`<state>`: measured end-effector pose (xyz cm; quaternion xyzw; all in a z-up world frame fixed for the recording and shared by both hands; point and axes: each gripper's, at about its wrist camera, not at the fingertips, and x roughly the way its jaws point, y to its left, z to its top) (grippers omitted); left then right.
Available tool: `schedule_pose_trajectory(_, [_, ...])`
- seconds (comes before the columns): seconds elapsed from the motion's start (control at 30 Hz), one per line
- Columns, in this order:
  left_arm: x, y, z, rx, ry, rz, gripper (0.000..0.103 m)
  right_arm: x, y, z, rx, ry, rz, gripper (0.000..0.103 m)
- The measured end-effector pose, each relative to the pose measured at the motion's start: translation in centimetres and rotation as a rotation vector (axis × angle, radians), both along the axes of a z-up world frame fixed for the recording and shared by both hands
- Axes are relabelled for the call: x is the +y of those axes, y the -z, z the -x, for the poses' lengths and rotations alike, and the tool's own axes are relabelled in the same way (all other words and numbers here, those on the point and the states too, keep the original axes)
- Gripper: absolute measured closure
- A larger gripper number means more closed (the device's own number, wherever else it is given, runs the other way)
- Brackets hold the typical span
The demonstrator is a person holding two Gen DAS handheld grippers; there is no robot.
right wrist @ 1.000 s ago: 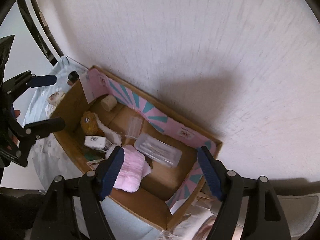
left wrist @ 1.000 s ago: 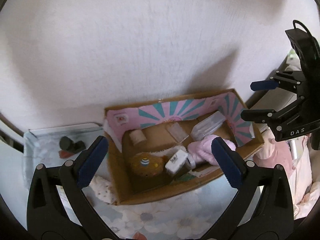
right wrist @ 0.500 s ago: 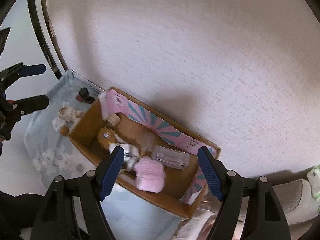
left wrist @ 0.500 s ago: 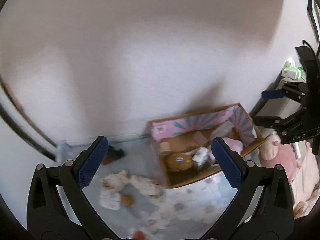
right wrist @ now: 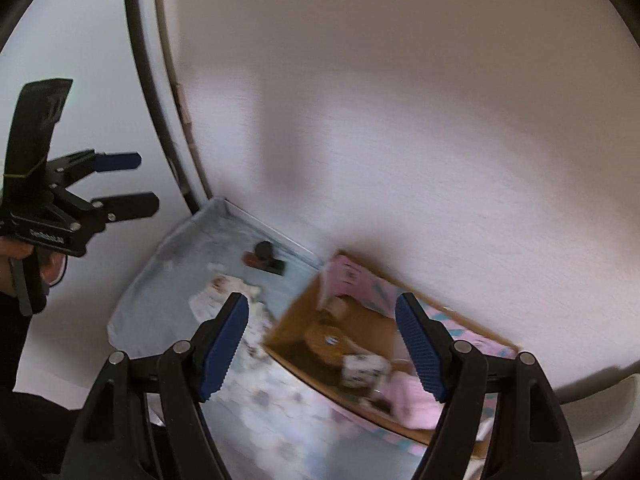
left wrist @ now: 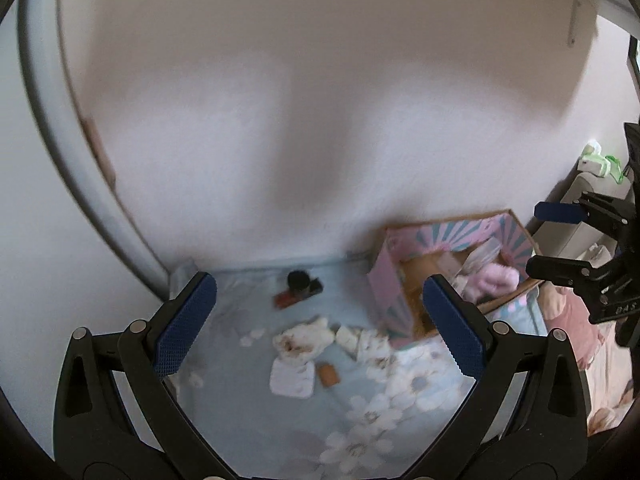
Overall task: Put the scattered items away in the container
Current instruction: 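Move both open grippers back toward the white plush toys on the bed, then grasp the white dog plush with the left gripper while the right grasps the white spotted plush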
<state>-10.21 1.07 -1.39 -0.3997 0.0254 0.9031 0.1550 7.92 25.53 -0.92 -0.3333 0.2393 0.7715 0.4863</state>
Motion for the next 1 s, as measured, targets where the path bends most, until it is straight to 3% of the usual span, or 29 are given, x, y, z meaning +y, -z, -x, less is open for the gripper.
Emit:
schedule_pose_trajectory(0.17, [-2.0,4.1,0.7,-0.094,0.014,-0.036,0.000,-1.0,2.4,3.1,0.075,0.039,0.004,0.031])
schedule_pose_trajectory(0.33, [-2.1,8.8,2.4,-0.170,0.058,-0.055,0.000,-3.2,6.6,6.7,0.176,0.111,0.023,0.031])
schedule_pose_trajectory(0.47, [-1.5,12.5,3.9,-0.189,0.080,0.012,0.000,-5.2,11.2,9.9,0.198,0.212,0.046,0.031])
schedule_pose_trajectory(0.57, [-1.4,15.3,4.9,-0.196,0.110,0.019,0.000,-6.0,13.8,11.2,0.222,0.300,0.040,0.031])
schedule_pose_trajectory(0.7, [-1.3,18.8,6.1,-0.213,0.136,0.006,0.000,-5.5,17.1,12.4,0.161,0.422,0.013,0.031])
schedule_pose_trajectory(0.8, [-1.5,20.5,6.6,-0.211,0.147,-0.012,0.000,-4.9,18.9,12.7,0.190,0.489,-0.013,0.031])
schedule_pose_trajectory(1.0, [-2.0,21.6,6.8,-0.207,0.165,-0.069,0.001,-3.0,20.5,13.2,0.122,0.568,-0.067,0.031])
